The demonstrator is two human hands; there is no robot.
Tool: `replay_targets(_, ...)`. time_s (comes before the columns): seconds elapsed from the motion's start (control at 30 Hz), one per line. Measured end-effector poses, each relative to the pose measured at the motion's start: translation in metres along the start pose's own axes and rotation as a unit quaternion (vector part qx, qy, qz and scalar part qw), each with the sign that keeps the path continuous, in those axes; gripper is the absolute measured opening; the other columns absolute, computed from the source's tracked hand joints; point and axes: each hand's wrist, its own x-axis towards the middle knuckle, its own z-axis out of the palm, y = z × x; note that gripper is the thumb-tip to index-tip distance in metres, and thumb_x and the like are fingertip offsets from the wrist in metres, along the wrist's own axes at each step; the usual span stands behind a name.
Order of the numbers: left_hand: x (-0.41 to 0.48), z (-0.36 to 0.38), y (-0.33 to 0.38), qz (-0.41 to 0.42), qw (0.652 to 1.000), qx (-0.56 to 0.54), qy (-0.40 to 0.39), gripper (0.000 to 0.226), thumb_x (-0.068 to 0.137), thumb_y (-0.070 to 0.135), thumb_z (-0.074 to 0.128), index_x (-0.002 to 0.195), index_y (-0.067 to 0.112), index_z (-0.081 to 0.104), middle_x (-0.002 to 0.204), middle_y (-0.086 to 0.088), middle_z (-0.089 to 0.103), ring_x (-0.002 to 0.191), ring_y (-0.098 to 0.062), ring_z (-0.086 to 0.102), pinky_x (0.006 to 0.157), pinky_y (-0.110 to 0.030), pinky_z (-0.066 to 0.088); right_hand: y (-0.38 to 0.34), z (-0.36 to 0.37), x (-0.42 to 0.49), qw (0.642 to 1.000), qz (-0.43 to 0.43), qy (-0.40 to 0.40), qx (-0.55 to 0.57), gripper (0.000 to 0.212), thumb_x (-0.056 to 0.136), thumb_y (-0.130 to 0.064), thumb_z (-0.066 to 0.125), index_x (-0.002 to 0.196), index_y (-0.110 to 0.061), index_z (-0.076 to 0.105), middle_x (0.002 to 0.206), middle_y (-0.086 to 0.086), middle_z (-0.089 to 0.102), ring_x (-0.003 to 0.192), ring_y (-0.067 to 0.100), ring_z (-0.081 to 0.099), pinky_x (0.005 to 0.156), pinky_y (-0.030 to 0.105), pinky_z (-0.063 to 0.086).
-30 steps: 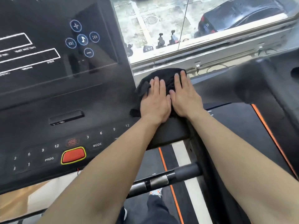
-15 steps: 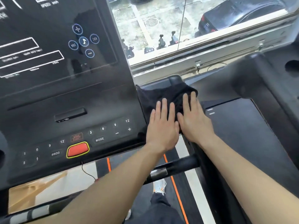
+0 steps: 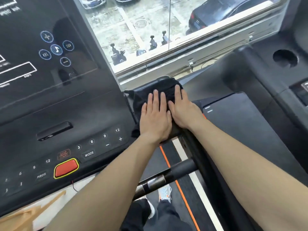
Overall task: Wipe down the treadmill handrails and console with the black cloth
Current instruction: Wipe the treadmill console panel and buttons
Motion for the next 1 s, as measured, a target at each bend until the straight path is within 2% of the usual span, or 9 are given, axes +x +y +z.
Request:
replay_targets(0.13,0.041,-0.006,-0.011,0.014,1.0,0.002,0.007,0.065,0.105,0.038,0.022,0.16,0.014,-0.001,0.168,-0.008,-0.005,0.155,-0.024,-0.004,0.124,-0.043,0.005,-0.006,-0.013,0.035,0.994,0.033,-0.031,0.102,0.067,0.107,-0.043,0.027,0.16,-0.009,0.005,0.16,0.019,0.03,0.136,0.039,0.044,0.106,0.049,0.038)
replay_targets(0.23,0.067,-0.013,-0.016,0.034,0.999,-0.002,0.013,0.064,0.105,0.039,0.022,0.161,0.018,0.001,0.169,-0.006,0.001,0.155,-0.023,-0.001,0.125,-0.043,0.005,-0.012,-0.024,0.047,0.985,0.07,-0.042,0.152,0.056,0.108,-0.039,0.024,0.155,-0.01,0.021,0.149,0.022,0.047,0.132,0.041,0.047,0.104,0.046,0.037)
replay_targets(0.33,0.078,-0.018,-0.017,0.039,0.999,-0.018,0.013,0.062,0.104,0.041,0.02,0.161,0.023,0.003,0.169,-0.003,0.005,0.155,-0.021,0.001,0.125,-0.043,0.004,-0.016,-0.028,0.049,0.984,0.079,-0.051,0.149,0.046,0.11,-0.035,0.021,0.148,-0.012,0.035,0.149,0.02,0.045,0.13,0.042,0.047,0.106,0.045,0.037)
replay_targets(0.43,0.071,-0.018,-0.016,0.047,0.999,-0.027,0.006,0.063,0.104,0.042,0.019,0.161,0.022,0.001,0.169,-0.005,0.0,0.155,-0.023,-0.003,0.125,-0.044,0.001,-0.017,-0.026,0.039,0.979,0.113,-0.033,0.169,0.053,0.109,-0.044,0.019,0.149,-0.015,0.036,0.149,0.02,0.048,0.13,0.039,0.048,0.1,0.04,0.035)
replay_targets(0.53,0.044,-0.011,-0.009,0.071,0.997,-0.011,-0.003,0.065,0.104,0.044,0.019,0.16,0.02,-0.003,0.168,-0.009,-0.009,0.154,-0.027,-0.009,0.124,-0.047,0.0,-0.01,-0.02,0.007,0.978,0.123,-0.029,0.164,0.051,0.108,-0.045,0.021,0.15,-0.017,0.033,0.145,0.02,0.052,0.127,0.04,0.05,0.091,0.039,0.034)
replay_targets(0.67,-0.014,0.003,0.009,0.113,0.993,0.002,-0.019,0.068,0.103,0.048,0.019,0.16,0.019,-0.004,0.167,-0.01,-0.014,0.154,-0.029,-0.013,0.125,-0.048,0.0,0.01,-0.011,-0.059,0.982,0.13,-0.043,0.131,0.053,0.107,-0.048,0.023,0.154,-0.025,0.023,0.148,0.017,0.051,0.13,0.041,0.05,0.104,0.047,0.038)
replay_targets(0.77,-0.06,0.015,0.027,0.143,0.989,-0.003,-0.022,0.069,0.103,0.048,0.022,0.16,0.018,-0.002,0.167,-0.012,-0.013,0.154,-0.03,-0.012,0.124,-0.049,0.003,0.026,-0.006,-0.11,0.98,0.141,-0.059,0.124,0.053,0.107,-0.045,0.026,0.156,-0.025,0.021,0.153,0.014,0.047,0.137,0.037,0.045,0.108,0.045,0.035)
replay_targets(0.9,-0.113,0.035,0.054,0.132,0.989,-0.057,-0.018,0.07,0.1,0.044,0.027,0.161,0.014,0.009,0.167,-0.015,-0.005,0.154,-0.034,-0.002,0.122,-0.05,0.017,0.047,0.001,-0.159,0.976,0.141,-0.07,0.149,0.054,0.107,-0.043,0.03,0.157,-0.024,0.022,0.159,0.007,0.04,0.141,0.027,0.042,0.107,0.036,0.034)
replay_targets(1.0,-0.14,0.038,0.073,0.104,0.981,-0.163,-0.03,0.069,0.101,0.031,0.041,0.16,0.01,0.013,0.168,-0.014,-0.002,0.152,-0.03,0.019,0.116,-0.044,0.035,0.055,0.003,-0.178,0.97,0.122,-0.068,0.197,0.059,0.105,-0.04,0.037,0.159,-0.02,0.024,0.158,0.0,0.039,0.146,0.018,0.036,0.11,0.03,0.03)
